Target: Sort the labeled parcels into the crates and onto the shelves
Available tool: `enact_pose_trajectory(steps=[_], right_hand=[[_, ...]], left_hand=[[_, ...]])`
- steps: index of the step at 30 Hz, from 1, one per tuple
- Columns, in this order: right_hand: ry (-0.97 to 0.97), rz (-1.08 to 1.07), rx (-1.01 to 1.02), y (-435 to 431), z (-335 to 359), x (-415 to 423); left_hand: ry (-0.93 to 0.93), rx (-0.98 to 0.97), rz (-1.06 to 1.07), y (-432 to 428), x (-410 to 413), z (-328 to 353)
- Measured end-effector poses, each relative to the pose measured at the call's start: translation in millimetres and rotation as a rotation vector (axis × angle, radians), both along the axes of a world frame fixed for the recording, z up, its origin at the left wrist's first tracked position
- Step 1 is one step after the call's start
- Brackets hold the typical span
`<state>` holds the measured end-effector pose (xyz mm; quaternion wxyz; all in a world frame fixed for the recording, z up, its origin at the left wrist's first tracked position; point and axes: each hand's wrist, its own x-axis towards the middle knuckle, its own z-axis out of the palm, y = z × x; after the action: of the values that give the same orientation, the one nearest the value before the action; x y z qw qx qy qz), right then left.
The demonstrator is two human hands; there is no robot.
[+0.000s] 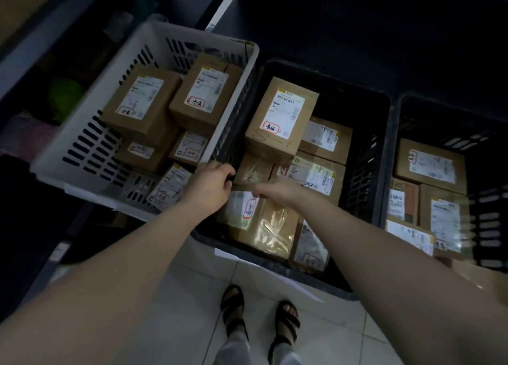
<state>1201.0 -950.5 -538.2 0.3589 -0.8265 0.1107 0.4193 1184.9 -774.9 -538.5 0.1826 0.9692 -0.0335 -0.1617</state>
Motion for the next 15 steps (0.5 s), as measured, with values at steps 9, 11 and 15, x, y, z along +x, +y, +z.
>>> enact_pose_trajectory(steps=[9,11,15], right_hand=[[-0.019,0.138,-0.158,34,-2,15],[-0.003,0.098,-0.119,22,-4,12],[0.011,0.011,-0.068,8,-9,7]], left_hand=[[-0.034,0.135,-0.064,-4,9,-7],[-0.037,0.167,-0.074,-7,10,-7],[-0.003,0.16,-0.11,-17,12,-4]])
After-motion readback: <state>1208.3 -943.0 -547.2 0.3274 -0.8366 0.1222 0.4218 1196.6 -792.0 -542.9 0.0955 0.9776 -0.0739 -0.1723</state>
